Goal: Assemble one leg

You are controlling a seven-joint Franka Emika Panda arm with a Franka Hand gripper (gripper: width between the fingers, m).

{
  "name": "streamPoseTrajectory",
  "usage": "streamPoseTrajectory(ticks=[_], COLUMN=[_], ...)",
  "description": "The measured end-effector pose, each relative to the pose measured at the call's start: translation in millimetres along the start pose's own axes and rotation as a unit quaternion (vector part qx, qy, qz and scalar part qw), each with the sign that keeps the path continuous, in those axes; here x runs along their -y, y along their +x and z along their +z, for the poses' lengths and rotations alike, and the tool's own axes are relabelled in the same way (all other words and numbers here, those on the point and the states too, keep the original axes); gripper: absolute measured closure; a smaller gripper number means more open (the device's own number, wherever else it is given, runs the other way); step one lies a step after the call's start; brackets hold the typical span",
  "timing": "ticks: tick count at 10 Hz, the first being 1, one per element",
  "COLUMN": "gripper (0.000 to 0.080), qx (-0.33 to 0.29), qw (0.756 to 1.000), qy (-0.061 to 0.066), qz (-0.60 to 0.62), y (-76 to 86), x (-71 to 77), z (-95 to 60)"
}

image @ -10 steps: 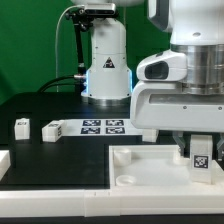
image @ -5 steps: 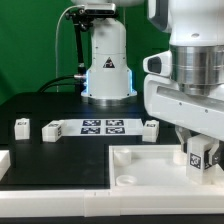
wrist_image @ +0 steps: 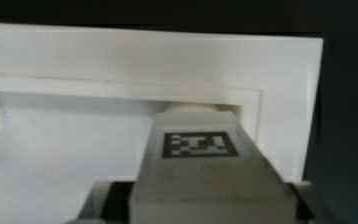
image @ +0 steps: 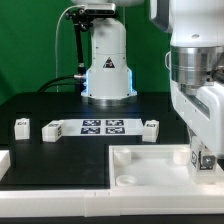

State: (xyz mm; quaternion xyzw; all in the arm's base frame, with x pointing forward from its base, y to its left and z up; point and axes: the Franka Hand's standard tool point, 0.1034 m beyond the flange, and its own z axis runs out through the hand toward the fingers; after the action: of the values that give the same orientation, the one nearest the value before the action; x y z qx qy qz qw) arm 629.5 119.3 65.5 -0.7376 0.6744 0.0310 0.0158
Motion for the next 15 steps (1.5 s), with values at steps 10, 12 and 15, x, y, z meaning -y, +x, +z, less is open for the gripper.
streamPoseTrajectory(ticks=[10, 12, 15], gripper=[0.015, 0.015, 0.015], qx=[-0.001, -0.002, -0.003], qw=[0.87, 0.829, 0.753], qy=[-0.001, -0.001, -0.001], qz=[-0.494, -0.559, -0.658], y=[-2.4, -0.5, 0.7], x=[0.0, -0.1, 0.3], z=[0.8, 1.6, 1.4])
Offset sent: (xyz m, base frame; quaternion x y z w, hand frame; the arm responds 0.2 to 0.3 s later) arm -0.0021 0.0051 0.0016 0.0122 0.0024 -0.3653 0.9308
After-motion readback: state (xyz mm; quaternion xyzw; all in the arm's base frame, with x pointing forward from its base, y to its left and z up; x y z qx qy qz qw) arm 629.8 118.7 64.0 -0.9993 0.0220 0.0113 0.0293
